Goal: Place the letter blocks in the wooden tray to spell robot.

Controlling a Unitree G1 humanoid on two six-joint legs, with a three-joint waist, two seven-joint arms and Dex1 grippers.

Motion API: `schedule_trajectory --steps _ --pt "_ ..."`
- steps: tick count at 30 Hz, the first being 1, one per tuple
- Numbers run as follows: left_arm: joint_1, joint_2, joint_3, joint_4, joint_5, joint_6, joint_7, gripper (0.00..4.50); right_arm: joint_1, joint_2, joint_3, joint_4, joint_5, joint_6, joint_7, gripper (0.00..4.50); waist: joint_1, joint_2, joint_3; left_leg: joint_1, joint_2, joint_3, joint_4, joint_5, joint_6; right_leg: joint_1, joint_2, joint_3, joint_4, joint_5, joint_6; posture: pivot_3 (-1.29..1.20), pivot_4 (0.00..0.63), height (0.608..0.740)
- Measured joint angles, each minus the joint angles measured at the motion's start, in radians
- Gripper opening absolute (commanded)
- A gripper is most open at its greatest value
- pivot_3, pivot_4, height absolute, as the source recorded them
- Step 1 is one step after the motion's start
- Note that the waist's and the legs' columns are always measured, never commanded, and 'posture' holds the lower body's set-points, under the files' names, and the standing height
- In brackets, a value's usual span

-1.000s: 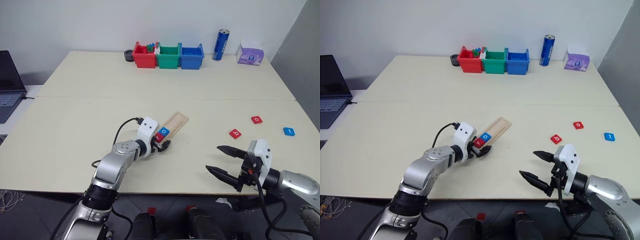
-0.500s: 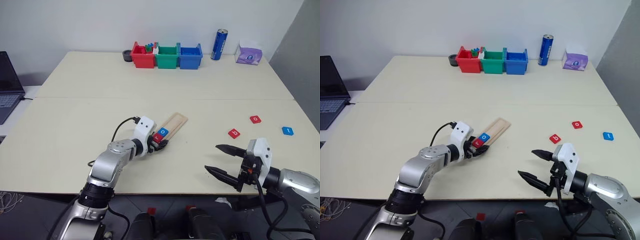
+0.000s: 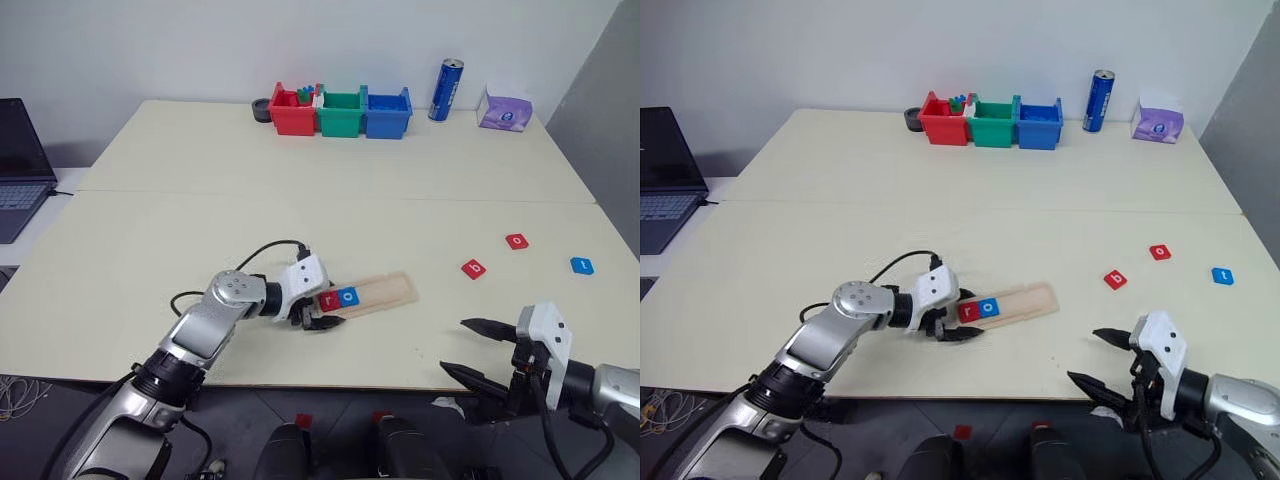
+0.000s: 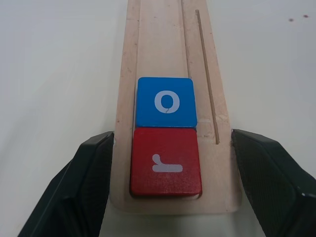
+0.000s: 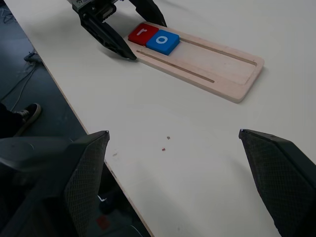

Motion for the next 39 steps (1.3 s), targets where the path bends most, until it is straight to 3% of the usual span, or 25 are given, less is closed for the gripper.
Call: schedule_trajectory --steps 11,29,32,39 --pt "-0.096 -0.107 -0.055 0.133 0.055 -0.084 -0.079 3.38 0.053 0.025 -0.052 0.024 -0.038 -0.038 0.014 4.50 -0.002 0.000 0.000 0.000 -0.002 0.000 0.000 0.000 0.000 0.000 0.000 -0.001 0.000 0.000 0.000 0.00 0.150 0.740" --pt "-0.160 -0.200 -0.063 0.268 0.093 -0.170 -0.133 3.38 0.070 0.044 -0.055 -0.007 -0.040 -0.029 -0.011 4.50 -0.002 0.000 0.000 0.000 -0.003 0.000 0.001 0.000 0.000 0.000 0.000 -0.001 0.001 0.000 0.000 0.00 0.150 0.740" --pt "-0.176 -0.217 -0.063 0.298 0.097 -0.169 -0.128 4.40 0.068 0.044 -0.055 -0.011 -0.039 -0.018 -0.022 4.50 -0.002 0.000 0.000 0.000 -0.003 0.000 0.001 0.000 0.000 0.000 0.000 -0.001 0.001 0.000 0.000 0.00 0.150 0.740" --pt "-0.177 -0.229 -0.061 0.304 0.098 -0.166 -0.123 4.46 0.065 0.044 -0.055 -0.025 -0.037 0.005 -0.027 4.50 -0.002 0.000 0.000 0.000 -0.003 0.000 0.001 0.000 0.000 0.000 0.001 -0.001 0.001 0.000 0.000 0.00 0.150 0.740"
